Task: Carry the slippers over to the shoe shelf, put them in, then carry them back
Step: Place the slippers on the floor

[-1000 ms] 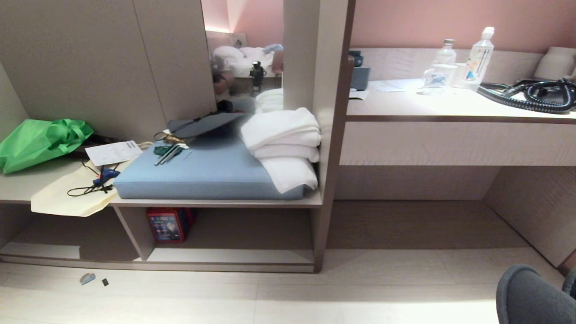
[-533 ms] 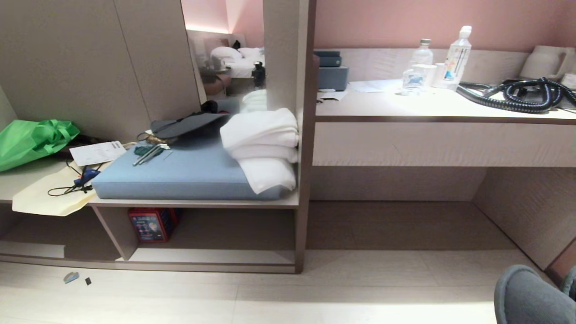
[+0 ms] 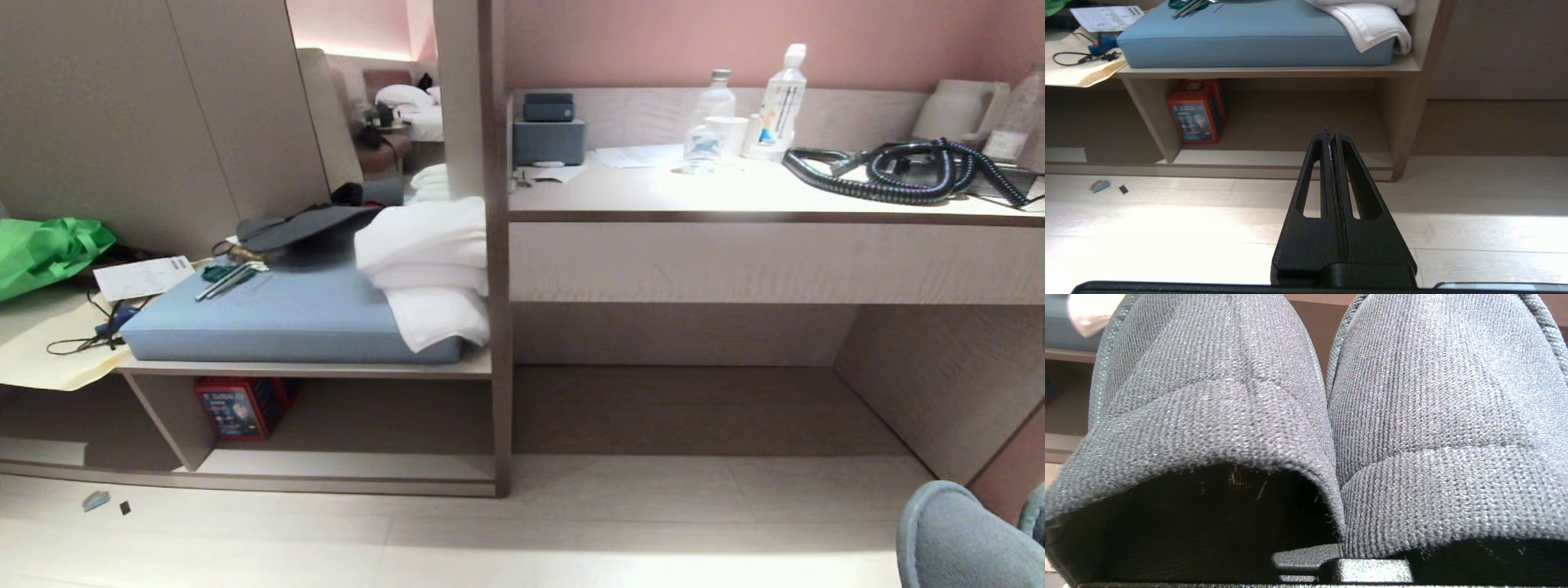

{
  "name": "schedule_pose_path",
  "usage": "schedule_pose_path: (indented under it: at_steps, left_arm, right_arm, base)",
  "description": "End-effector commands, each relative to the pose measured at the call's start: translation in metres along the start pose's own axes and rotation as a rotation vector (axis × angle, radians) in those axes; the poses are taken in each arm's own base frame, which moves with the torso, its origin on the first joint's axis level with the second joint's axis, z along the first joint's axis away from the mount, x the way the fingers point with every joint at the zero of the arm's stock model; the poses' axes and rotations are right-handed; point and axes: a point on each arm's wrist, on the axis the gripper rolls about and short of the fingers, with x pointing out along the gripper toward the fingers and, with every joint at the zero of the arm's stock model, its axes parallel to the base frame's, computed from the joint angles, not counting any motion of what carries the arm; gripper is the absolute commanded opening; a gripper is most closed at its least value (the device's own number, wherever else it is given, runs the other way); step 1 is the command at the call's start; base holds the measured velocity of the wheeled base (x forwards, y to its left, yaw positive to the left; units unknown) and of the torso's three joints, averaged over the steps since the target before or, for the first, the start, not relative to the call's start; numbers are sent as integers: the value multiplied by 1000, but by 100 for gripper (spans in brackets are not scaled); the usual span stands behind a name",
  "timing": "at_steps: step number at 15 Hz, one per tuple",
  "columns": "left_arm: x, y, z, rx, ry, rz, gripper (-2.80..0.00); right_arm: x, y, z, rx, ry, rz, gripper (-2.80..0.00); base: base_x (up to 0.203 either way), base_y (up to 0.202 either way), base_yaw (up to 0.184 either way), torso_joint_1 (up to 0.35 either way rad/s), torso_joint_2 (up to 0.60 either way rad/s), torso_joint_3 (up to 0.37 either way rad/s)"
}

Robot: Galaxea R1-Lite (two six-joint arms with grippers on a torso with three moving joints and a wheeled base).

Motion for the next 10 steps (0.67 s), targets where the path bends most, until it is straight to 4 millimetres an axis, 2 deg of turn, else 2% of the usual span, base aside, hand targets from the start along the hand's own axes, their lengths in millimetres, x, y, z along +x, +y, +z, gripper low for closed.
schedule_pose_path:
  at_steps: [1,10]
  left_arm:
    - [0,0,0,0,0,0,-280]
    - [0,0,0,0,0,0,-280]
  right_arm:
    - [0,0,0,0,1,0,-280]
    - [0,0,0,-25,1,3,-280]
  base:
    - [0,-196,3,6,6,1]
    - [0,-198,2,3,2,3]
